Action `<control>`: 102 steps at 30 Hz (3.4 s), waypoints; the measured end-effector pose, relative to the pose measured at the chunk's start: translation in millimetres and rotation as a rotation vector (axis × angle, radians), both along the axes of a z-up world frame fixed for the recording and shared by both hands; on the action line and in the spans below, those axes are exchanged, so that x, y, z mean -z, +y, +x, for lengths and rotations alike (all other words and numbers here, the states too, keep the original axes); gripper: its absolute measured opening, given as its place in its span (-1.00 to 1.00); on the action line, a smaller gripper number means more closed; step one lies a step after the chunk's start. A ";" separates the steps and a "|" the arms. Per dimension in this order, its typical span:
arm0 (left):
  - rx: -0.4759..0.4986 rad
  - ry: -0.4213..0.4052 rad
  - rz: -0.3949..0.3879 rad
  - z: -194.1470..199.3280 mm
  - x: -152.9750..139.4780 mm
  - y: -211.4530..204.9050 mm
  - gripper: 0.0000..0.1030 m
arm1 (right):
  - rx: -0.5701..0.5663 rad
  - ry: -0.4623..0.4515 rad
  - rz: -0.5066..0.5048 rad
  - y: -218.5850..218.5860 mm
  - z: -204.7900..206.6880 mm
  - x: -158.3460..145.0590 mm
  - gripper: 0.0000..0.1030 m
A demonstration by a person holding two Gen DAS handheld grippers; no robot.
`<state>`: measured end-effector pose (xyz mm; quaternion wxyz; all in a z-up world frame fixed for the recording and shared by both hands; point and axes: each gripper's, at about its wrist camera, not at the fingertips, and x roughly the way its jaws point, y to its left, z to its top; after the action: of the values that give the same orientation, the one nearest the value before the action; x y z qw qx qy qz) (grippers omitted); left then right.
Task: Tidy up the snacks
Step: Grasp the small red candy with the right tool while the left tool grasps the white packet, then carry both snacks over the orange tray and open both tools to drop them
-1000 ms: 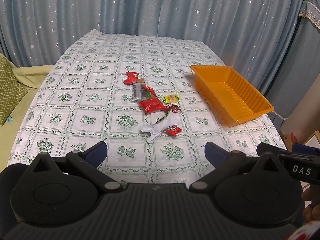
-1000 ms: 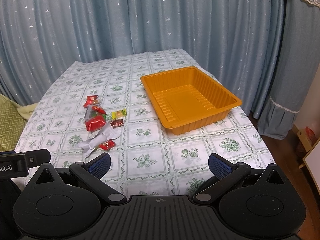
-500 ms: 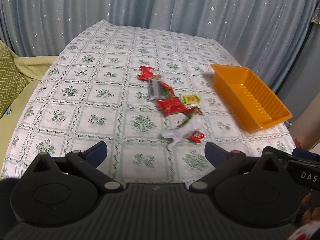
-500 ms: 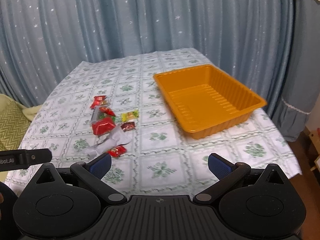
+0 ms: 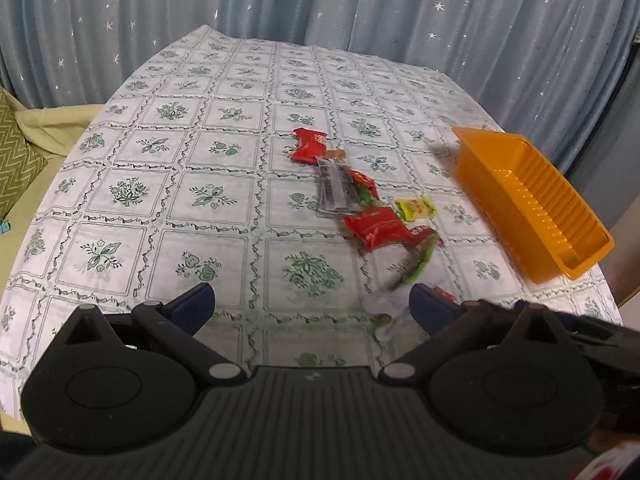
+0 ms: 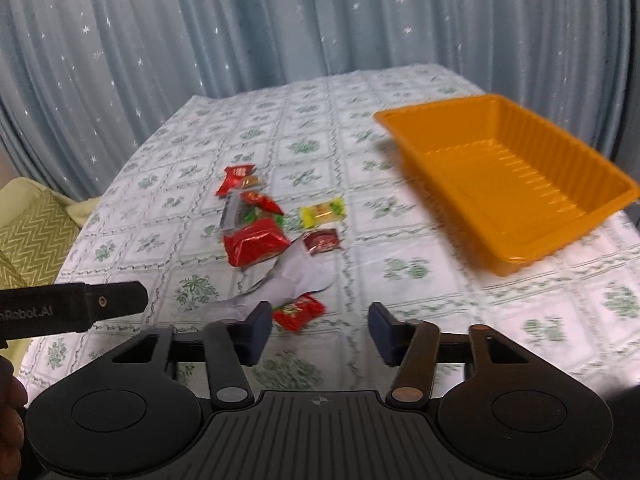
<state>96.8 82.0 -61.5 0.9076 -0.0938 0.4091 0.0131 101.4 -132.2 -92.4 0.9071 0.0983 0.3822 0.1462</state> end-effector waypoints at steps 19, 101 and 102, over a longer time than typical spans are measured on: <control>0.057 0.018 -0.037 28.6 18.0 -0.3 1.00 | -0.012 0.025 -0.097 18.6 29.2 37.9 -0.23; 0.408 -0.085 -0.140 123.6 -25.1 -212.4 -0.54 | 0.274 -0.146 -0.017 -177.2 76.4 -35.2 -0.66; 0.409 -0.086 -0.147 126.8 -23.6 -216.5 -0.53 | 0.280 -0.144 -0.014 -180.6 79.4 -34.5 -0.66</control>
<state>223.6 -134.5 -38.0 0.8987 -0.0751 0.3803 -0.2052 180.8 -312.8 -58.0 0.9444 0.1334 0.2996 0.0223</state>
